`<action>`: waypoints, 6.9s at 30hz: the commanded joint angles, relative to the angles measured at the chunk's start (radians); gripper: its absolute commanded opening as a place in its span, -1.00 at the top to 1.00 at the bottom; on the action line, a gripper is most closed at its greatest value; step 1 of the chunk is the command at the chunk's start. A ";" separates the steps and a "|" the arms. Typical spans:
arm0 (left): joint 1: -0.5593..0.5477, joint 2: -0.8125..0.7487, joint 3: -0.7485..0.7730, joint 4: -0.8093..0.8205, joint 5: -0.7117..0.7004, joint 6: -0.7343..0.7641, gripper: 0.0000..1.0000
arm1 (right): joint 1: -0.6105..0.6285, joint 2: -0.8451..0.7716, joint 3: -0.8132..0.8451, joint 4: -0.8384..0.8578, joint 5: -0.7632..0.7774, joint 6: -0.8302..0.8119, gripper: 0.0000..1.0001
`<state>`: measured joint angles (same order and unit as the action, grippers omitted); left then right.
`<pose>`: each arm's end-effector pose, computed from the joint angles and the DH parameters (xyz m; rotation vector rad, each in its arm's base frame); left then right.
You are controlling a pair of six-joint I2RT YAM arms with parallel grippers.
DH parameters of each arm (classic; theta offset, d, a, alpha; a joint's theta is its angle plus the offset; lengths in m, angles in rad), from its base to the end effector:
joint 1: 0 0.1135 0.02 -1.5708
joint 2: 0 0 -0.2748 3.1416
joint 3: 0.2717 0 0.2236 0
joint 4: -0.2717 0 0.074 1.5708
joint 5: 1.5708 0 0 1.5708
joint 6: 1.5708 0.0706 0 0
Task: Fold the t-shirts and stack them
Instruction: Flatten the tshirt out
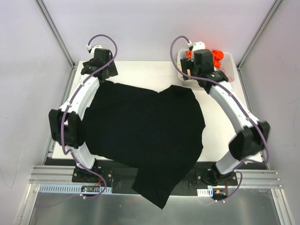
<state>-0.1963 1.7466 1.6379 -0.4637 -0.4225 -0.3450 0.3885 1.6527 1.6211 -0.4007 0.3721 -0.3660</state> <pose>0.4029 -0.0506 0.3454 -0.3962 2.0521 0.1263 0.3675 0.1227 0.3820 -0.5063 1.9237 -0.3575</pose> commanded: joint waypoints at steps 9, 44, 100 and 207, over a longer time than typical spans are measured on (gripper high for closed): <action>0.003 -0.292 -0.414 -0.020 0.194 -0.175 -0.99 | 0.025 -0.376 -0.506 -0.101 -0.353 0.412 -0.93; 0.124 -0.062 -0.589 -0.016 0.257 -0.247 -0.99 | 0.020 0.255 -0.133 -0.129 -0.305 0.354 -0.93; 0.242 -0.188 -0.635 0.000 0.528 -0.321 -0.99 | 0.132 -0.082 -0.615 -0.187 -0.500 0.523 -0.93; 0.528 -0.773 -1.086 -0.276 0.258 -0.693 -0.59 | -0.051 -0.145 -0.503 -0.016 -0.558 0.285 -0.93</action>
<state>0.3107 0.8921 0.5533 -0.8249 -0.1574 -1.0367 0.3420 1.5143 1.1156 -0.4416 -0.1978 -0.0868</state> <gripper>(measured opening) 0.854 0.966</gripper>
